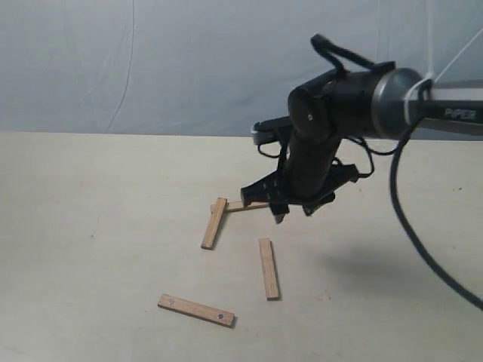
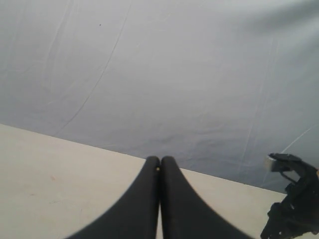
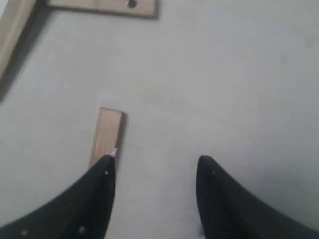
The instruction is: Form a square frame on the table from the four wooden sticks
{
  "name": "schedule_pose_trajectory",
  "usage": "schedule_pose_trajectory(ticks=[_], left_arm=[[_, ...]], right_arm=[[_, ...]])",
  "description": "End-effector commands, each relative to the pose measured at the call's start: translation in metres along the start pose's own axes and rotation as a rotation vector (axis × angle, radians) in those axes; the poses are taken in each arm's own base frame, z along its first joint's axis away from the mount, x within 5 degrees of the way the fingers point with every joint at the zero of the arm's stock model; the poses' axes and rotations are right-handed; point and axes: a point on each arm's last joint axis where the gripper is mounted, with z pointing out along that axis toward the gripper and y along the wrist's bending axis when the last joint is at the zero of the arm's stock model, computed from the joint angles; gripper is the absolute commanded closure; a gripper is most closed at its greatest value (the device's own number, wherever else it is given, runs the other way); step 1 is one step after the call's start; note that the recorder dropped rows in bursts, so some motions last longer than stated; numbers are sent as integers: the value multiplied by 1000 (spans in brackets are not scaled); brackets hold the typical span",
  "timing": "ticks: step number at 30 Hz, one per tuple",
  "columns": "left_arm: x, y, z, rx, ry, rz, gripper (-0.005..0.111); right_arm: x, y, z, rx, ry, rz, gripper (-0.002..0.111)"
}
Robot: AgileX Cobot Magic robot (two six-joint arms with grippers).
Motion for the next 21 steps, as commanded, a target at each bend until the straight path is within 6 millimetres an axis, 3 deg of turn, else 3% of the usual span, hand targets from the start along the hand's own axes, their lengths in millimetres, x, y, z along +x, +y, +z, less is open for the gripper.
schedule_pose_trajectory(ticks=[1,5,15,17,20,21], left_arm=[[2,0,-1,2,6,-2,107],[2,0,-1,2,6,-2,107],[2,0,-1,2,6,-2,107],[2,0,-1,2,6,-2,107],[2,0,-1,2,6,-2,107],[2,0,-1,2,6,-2,107]], right_arm=[[6,23,27,-36,34,-21,59],[8,33,45,-45,30,10,59],[17,34,74,-18,96,54,61],[19,34,75,-11,118,60,71],[19,33,70,6,148,85,110],[18,33,67,8,153,111,108]])
